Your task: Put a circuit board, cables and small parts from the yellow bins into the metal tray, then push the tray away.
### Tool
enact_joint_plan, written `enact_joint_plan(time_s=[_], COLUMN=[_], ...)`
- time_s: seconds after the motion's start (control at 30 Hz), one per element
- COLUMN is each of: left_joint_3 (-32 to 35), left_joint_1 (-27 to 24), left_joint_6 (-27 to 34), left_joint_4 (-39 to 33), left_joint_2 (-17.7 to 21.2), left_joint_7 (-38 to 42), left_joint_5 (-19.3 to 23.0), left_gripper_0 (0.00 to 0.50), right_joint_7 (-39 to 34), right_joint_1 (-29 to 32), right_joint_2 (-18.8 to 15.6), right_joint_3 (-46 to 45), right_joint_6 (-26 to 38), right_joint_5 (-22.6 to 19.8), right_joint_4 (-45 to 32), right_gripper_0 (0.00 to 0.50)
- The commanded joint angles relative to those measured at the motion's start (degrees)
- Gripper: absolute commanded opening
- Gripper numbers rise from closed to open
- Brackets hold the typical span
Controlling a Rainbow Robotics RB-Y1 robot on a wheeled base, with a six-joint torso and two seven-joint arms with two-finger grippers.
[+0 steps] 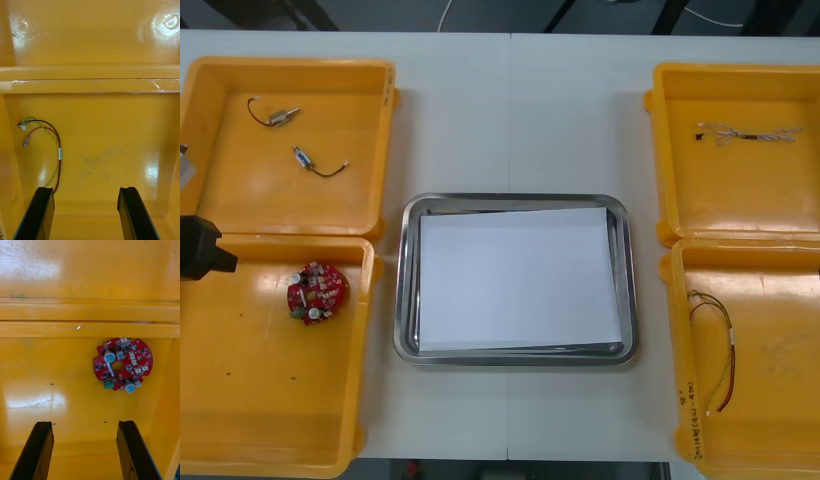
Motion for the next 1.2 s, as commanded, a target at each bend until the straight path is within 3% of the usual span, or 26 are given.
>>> enact_joint_plan(time_s=[0.03,0.53,0.73,1.07,1.2], left_joint_3=[-1.0,-7.8,-10.8,-12.7,-14.9], left_joint_1=[1.2,7.7,9.2,13.5,14.3], left_joint_6=[-3.5,-16.5,-21.4,-28.9,-33.3], left_joint_4=[-1.5,-5.4,-6.8,-9.5,-9.5], left_joint_2=[1.8,8.9,12.0,17.5,20.4], left_joint_7=[-2.6,-7.1,-7.8,-14.3,-18.0], left_joint_5=[1.2,3.7,4.4,5.8,6.6], left_gripper_0=[0.5,0.5,0.5,0.5,0.5], right_joint_7=[0.1,-1.6,-2.7,-3.6,-3.6], right_joint_1=[1.0,6.8,8.6,10.0,9.8], right_joint_2=[1.2,2.1,2.4,5.8,6.7], right_joint_3=[1.2,3.6,5.8,6.5,7.9], right_joint_6=[-1.9,-9.7,-11.6,-8.3,-8.3], right_joint_5=[0.3,0.5,3.2,4.8,7.5], right_joint_4=[-1.6,-3.9,-5.2,-7.1,-7.2], right_gripper_0=[0.5,0.5,0.5,0.5,0.5])
